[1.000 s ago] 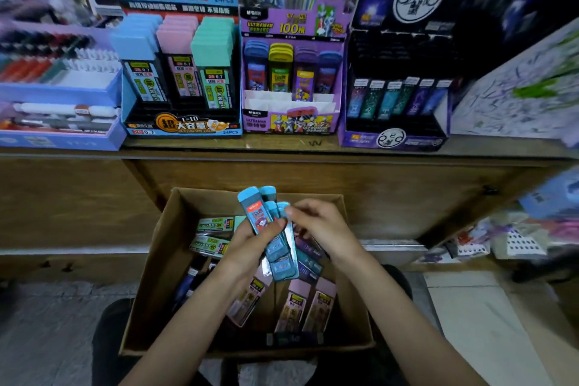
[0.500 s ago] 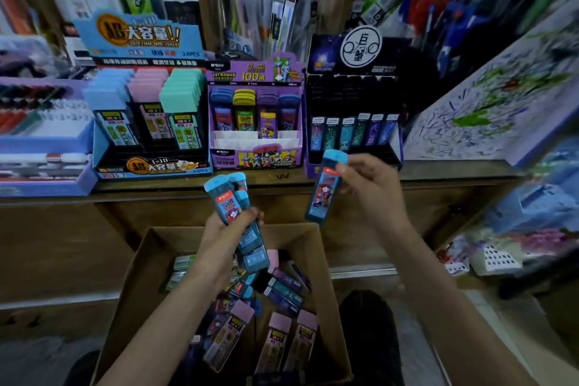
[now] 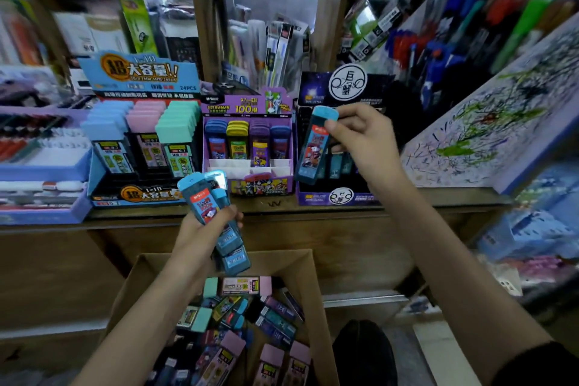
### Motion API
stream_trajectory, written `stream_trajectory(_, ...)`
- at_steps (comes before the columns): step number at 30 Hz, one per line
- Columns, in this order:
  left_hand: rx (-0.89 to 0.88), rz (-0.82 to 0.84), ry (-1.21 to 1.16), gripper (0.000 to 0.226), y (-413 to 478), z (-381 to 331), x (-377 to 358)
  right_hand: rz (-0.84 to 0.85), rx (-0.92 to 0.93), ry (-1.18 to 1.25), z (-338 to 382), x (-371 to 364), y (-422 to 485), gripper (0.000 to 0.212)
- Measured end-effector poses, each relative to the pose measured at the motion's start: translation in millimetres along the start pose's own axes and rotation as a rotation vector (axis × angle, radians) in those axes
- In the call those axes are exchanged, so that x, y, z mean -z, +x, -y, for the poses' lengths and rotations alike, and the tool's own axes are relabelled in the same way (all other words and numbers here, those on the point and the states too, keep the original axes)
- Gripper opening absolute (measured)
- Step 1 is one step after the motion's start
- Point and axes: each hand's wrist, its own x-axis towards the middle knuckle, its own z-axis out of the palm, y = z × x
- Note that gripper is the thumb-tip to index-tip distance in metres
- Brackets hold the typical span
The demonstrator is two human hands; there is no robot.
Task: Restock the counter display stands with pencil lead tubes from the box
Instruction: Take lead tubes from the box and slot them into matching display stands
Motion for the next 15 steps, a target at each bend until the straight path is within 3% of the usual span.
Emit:
stream_trajectory(5,-0.063,-0.041,0.007,0.005,4,-17,27,0.063,0.061,-0.124,13,-51,19,0.016)
stream_trajectory(10,-0.081,-0.053,0.034,0.003,5,-26,46,0.054,0.176,-0.404,13,-60,38,0.010)
stream_trajectory(15,-0.068,-0.033,0.035,0.008,6,-27,53,0.087,0.142,-0.382,-2,-53,47,0.011)
